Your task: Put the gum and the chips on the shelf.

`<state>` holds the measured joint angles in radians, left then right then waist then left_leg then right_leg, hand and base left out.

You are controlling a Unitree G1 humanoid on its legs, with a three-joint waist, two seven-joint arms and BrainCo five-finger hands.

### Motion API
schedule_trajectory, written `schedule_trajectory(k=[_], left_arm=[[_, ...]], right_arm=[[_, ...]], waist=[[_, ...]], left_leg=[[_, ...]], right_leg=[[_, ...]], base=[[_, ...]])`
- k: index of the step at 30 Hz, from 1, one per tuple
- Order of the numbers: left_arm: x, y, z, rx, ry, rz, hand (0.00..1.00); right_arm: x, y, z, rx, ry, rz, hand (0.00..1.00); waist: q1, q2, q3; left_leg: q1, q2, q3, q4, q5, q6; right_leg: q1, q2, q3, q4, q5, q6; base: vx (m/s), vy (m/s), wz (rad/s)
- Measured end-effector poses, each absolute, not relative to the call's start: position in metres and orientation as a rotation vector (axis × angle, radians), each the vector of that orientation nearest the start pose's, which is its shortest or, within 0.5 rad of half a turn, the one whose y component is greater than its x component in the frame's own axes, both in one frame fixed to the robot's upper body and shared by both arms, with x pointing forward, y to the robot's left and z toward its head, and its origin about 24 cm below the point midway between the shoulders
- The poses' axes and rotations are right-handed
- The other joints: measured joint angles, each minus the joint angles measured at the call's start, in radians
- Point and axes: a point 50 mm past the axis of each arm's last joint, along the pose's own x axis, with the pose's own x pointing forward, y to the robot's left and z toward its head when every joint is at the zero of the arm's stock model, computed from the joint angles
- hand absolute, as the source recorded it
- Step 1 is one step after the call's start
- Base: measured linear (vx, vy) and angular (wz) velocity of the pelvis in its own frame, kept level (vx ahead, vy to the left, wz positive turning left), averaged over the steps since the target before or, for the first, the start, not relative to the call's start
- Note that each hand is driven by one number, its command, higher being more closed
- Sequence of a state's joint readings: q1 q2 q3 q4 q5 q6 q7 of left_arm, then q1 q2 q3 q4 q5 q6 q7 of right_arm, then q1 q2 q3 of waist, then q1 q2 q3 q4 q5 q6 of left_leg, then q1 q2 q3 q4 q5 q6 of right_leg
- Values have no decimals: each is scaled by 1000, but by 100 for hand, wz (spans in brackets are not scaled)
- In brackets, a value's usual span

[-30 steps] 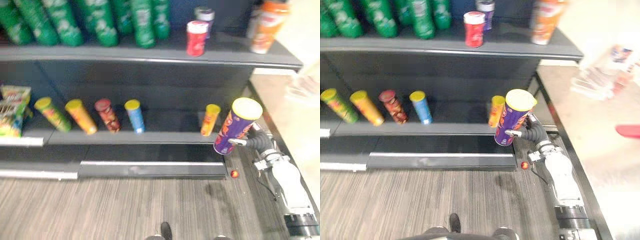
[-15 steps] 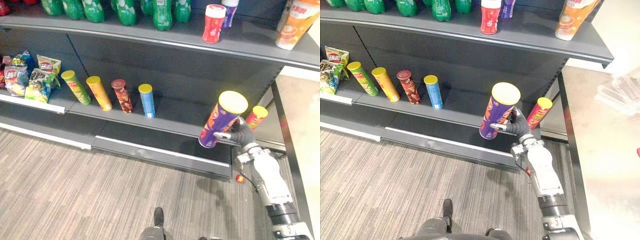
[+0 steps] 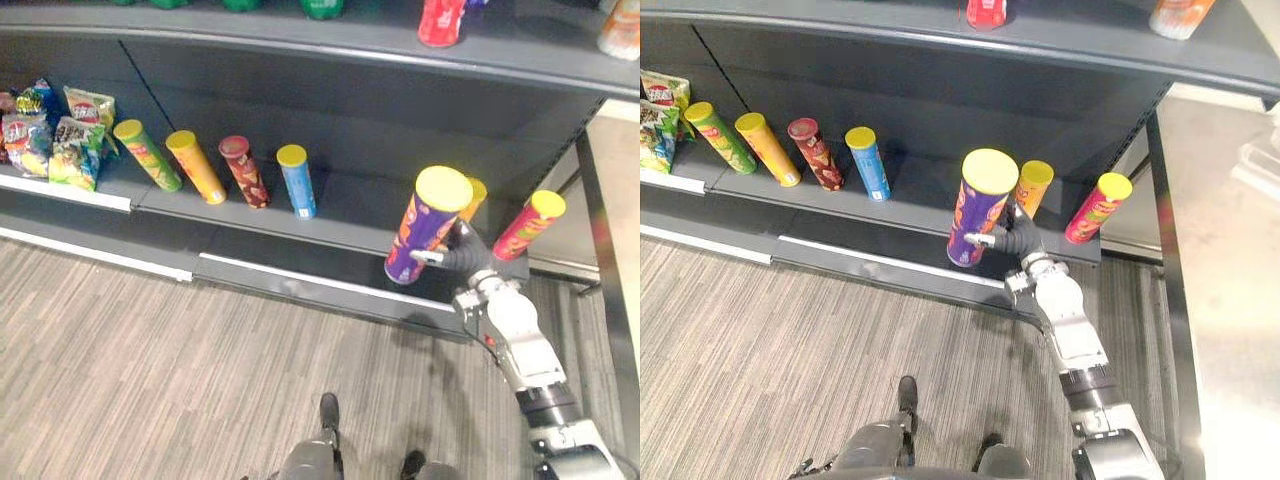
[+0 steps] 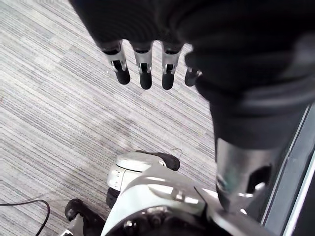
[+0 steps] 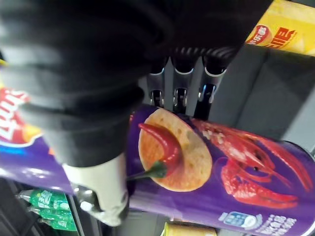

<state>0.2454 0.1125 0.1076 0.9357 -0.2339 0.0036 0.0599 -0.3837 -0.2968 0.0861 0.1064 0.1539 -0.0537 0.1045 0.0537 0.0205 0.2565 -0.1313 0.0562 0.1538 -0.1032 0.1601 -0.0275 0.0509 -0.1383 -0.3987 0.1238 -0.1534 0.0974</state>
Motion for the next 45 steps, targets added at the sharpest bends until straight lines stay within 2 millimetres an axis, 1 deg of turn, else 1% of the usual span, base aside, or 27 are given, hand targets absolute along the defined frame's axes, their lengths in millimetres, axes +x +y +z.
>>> schedule_trajectory(k=[4, 7, 8, 9, 10, 11, 12, 13, 14, 15, 16, 20, 21, 22, 24, 26, 30, 33, 35, 37, 39, 41, 45], left_arm=[[60, 213, -159, -167, 1109, 371, 0], [72, 210, -157, -207, 1071, 341, 0], [75, 210, -156, -209, 1065, 330, 0], [80, 208, -155, -211, 1053, 313, 0], [84, 206, -154, -204, 1039, 291, 0], [87, 205, -153, -203, 1030, 283, 0], [92, 204, -151, -199, 1013, 262, 0], [95, 201, -150, -193, 1002, 244, 0], [97, 200, -150, -196, 998, 241, 0], [100, 198, -149, -211, 988, 235, 0], [104, 197, -149, -207, 983, 221, 0], [109, 193, -147, -221, 971, 198, 0], [112, 191, -147, -218, 965, 182, 0], [114, 189, -146, -217, 960, 172, 0], [121, 183, -144, -204, 943, 130, 0], [124, 180, -143, -196, 937, 107, 0], [125, 177, -141, -197, 932, 78, 0], [128, 174, -140, -204, 918, 65, 0], [129, 173, -139, -204, 910, 55, 0], [130, 173, -138, -207, 906, 51, 0], [131, 173, -137, -200, 903, 42, 0], [131, 173, -137, -205, 900, 40, 0], [132, 172, -135, -215, 892, 39, 0]], right_arm=[[326, -151, 157, -175, -382, 223, 100], [333, -148, 183, -179, -467, 190, 100], [334, -148, 188, -181, -482, 181, 100], [337, -147, 199, -191, -513, 168, 100], [341, -145, 208, -215, -540, 149, 100], [342, -146, 213, -226, -552, 137, 100], [343, -147, 221, -244, -575, 125, 100], [346, -146, 226, -257, -587, 116, 100], [347, -145, 228, -267, -588, 112, 100], [350, -144, 230, -292, -589, 101, 100], [353, -143, 230, -306, -581, 98, 100], [363, -140, 234, -344, -563, 94, 100], [367, -143, 238, -353, -562, 73, 100], [369, -145, 239, -357, -559, 61, 100], [373, -157, 245, -391, -551, 14, 100], [376, -163, 248, -405, -544, -19, 100], [381, -169, 255, -433, -546, -63, 100], [382, -176, 261, -452, -557, -115, 100], [382, -181, 262, -461, -556, -137, 100], [383, -187, 259, -460, -545, -173, 100], [384, -189, 259, -456, -548, -193, 100], [383, -189, 264, -448, -569, -215, 100], [380, -190, 282, -425, -645, -268, 100]], waist=[[3, 17, 44], [4, 40, 101], [5, 44, 113], [5, 55, 141], [5, 62, 154], [5, 68, 159], [7, 78, 173], [15, 84, 183], [19, 87, 185], [31, 92, 187], [34, 99, 192], [51, 113, 201], [61, 123, 206], [65, 127, 208], [79, 155, 221], [90, 167, 225], [99, 180, 230], [116, 194, 231], [121, 194, 230], [138, 194, 230], [142, 194, 230], [143, 194, 230], [148, 194, 230]], left_leg=[[-28, -1, 3, 2, 0, 9], [-58, -5, -1, 7, 9, 11], [-62, -8, -2, 7, 12, 13], [-66, -14, -6, 7, 20, 21], [-85, -22, -13, 15, 22, 22], [-103, -24, -26, 33, 23, 20], [-128, -29, -30, 59, 18, 25], [-142, -34, -34, 68, 18, 25], [-150, -36, -37, 73, 18, 25], [-163, -39, -45, 80, 19, 26], [-177, -44, -57, 91, 19, 26], [-228, -51, -79, 124, 19, 26], [-252, -53, -84, 143, 18, 25], [-261, -54, -85, 149, 18, 25], [-296, -62, -101, 182, 18, 25], [-323, -63, -108, 203, 18, 25], [-376, -63, -112, 244, 18, 24], [-411, -63, -113, 261, 18, 25], [-436, -63, -117, 276, 18, 24], [-449, -62, -117, 284, 20, 22], [-463, -64, -118, 292, 21, 21], [-480, -64, -123, 301, 21, 21], [-496, -67, -125, 308, 26, 18]], right_leg=[[-42, -6, 10, 29, 0, 0], [-88, -18, 11, 76, -6, -3], [-97, -22, 12, 89, -11, -2], [-108, -31, 12, 115, -25, -1], [-135, -41, 11, 146, -38, 2], [-146, -43, 10, 158, -43, 0], [-164, -55, 10, 183, -53, -2], [-181, -61, 11, 205, -65, 0], [-191, -65, 10, 218, -70, -1], [-209, -71, 10, 241, -81, -2], [-217, -76, 9, 260, -92, -3], [-271, -94, 9, 326, -125, -8], [-296, -101, 7, 358, -136, -12], [-307, -104, 7, 371, -142, -14], [-335, -117, -6, 419, -164, -16], [-361, -124, -9, 450, -176, -20], [-416, -135, -9, 508, -196, -32], [-462, -145, -3, 550, -209, -35], [-486, -149, -4, 575, -219, -39], [-505, -160, -5, 598, -228, -44], [-520, -163, -5, 616, -236, -46], [-536, -167, -8, 630, -243, -49], [-554, -177, -11, 656, -255, -54]], base=[[-52, 25, -3], [-19, 21, 6], [-25, 24, 16], [-24, 14, 18], [-19, 8, 23], [-11, 0, 28], [12, -5, 28], [12, -5, 24], [8, -20, 15], [6, -48, 22], [4, -63, 28], [-18, -48, 20], [-35, -56, 13], [-50, -61, 21], [-71, -64, 25], [-70, -63, 15], [-60, -66, 7], [-69, -78, 2], [-53, -79, 8], [-35, -92, 3], [-21, -82, 6], [-15, -77, 9], [1, -84, 6]])
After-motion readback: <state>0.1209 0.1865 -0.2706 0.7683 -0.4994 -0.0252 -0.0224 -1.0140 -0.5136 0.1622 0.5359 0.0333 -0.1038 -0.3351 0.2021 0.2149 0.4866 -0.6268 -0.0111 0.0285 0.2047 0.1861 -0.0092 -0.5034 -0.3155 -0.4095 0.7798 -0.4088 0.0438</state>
